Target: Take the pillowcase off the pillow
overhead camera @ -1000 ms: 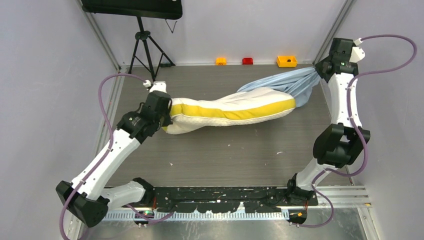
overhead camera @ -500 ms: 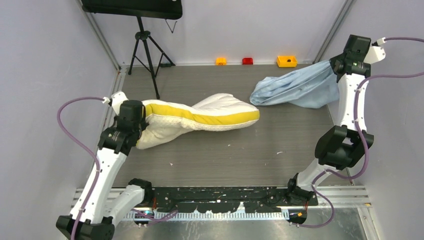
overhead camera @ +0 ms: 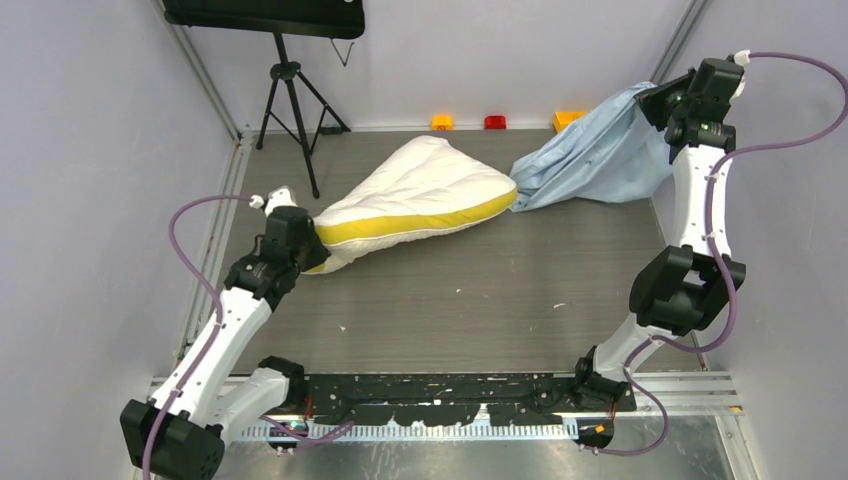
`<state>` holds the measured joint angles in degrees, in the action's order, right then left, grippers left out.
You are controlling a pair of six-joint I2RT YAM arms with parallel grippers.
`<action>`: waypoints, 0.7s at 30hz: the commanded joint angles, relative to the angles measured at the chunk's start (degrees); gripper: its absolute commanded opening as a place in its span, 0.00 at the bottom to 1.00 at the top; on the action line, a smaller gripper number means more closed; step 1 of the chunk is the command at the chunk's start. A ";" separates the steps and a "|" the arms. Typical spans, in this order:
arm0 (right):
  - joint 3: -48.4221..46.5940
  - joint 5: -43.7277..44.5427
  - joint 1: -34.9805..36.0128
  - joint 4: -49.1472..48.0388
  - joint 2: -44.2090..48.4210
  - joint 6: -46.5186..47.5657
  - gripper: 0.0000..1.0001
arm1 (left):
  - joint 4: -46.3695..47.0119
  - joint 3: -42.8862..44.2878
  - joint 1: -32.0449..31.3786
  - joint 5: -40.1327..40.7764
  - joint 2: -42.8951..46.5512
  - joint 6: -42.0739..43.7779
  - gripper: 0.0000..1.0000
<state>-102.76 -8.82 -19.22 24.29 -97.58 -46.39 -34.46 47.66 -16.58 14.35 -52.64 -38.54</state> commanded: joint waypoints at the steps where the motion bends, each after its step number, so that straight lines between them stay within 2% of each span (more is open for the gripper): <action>1: -4.57 -3.70 0.24 -4.22 1.03 -2.33 0.00 | 1.30 1.60 -1.00 3.93 -1.09 -0.22 0.00; 6: -4.33 -6.41 0.26 -8.88 3.11 -4.03 0.00 | 3.78 1.22 -1.69 -2.52 -3.81 1.10 0.00; 8: -5.45 -10.08 0.66 -9.74 2.47 -5.19 0.00 | 4.79 1.55 -5.34 -3.12 -6.36 0.74 0.00; 10: -7.34 -12.85 2.02 -9.22 1.51 -5.21 0.00 | 5.58 3.08 -10.90 0.25 -9.06 0.91 0.00; 13: -9.68 -14.92 6.90 -8.05 0.09 -2.63 0.00 | 8.56 5.53 -17.56 4.19 -13.27 3.10 0.00; 16: -12.13 -15.74 12.60 -5.07 -1.54 1.69 0.00 | 12.57 8.09 -18.98 -1.32 -19.21 5.78 0.00; 19: -12.84 -18.49 16.14 -3.77 -2.26 3.83 0.00 | 10.35 13.36 -20.75 -3.22 -24.97 9.87 0.00; 20: -12.72 -19.65 16.89 -3.48 -2.01 4.55 0.04 | 9.26 14.60 -21.90 -1.96 -25.84 11.37 0.05; 21: -12.58 -19.80 17.42 -2.32 -1.63 5.35 0.19 | 8.78 15.53 -22.97 -1.54 -26.12 12.86 0.13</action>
<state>-113.03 -23.46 -3.92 21.10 -99.57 -45.41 -27.49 57.47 -36.91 12.97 -76.75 -31.75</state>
